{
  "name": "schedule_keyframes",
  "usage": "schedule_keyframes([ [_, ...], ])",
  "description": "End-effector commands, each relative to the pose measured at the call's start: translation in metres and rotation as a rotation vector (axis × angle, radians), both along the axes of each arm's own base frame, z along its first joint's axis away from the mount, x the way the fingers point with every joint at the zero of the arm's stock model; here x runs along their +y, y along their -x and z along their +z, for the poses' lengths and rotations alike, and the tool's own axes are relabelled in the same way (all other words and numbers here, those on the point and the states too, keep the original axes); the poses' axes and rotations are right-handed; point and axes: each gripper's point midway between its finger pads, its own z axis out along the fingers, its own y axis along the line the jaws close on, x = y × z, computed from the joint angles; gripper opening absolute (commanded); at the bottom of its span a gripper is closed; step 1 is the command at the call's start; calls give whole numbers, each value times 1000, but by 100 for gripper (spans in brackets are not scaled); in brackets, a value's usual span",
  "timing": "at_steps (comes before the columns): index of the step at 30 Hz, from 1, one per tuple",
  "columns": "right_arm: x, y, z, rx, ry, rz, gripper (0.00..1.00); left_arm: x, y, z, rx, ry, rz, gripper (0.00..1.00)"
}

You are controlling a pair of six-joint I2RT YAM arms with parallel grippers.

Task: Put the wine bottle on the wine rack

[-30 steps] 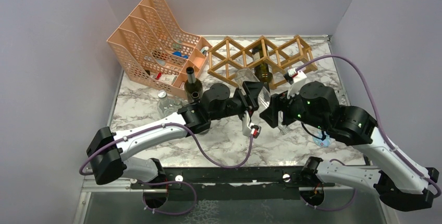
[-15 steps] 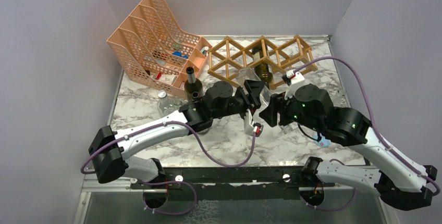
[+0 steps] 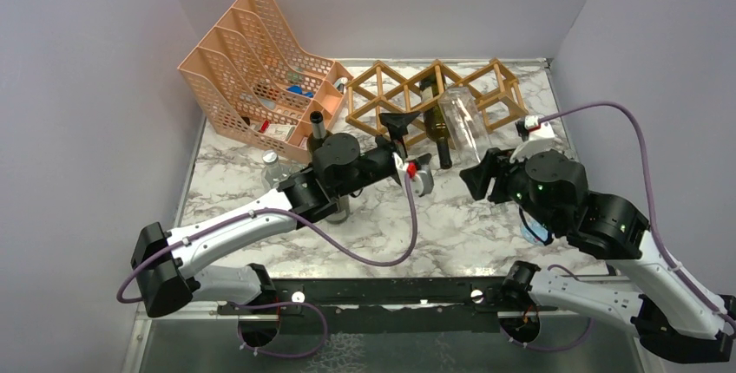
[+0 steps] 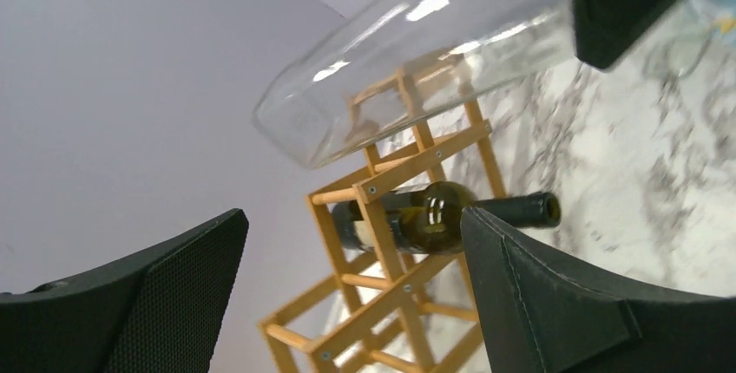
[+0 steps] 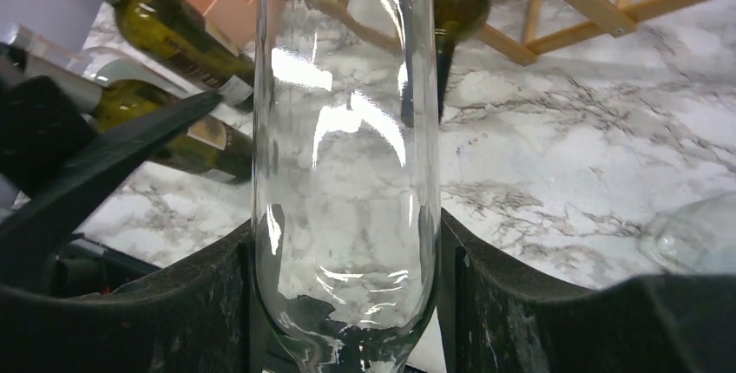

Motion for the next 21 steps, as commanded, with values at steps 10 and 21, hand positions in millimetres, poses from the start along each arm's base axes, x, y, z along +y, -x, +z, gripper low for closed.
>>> schedule_keyframes([
  [10, -38, -2, -68, 157, 126, -273, 5, -12, 48, -3, 976, 384, -83, 99],
  [21, -34, -17, -79, 148, 155, -340, 4, 16, 37, 6, 997, 438, 72, 99],
])
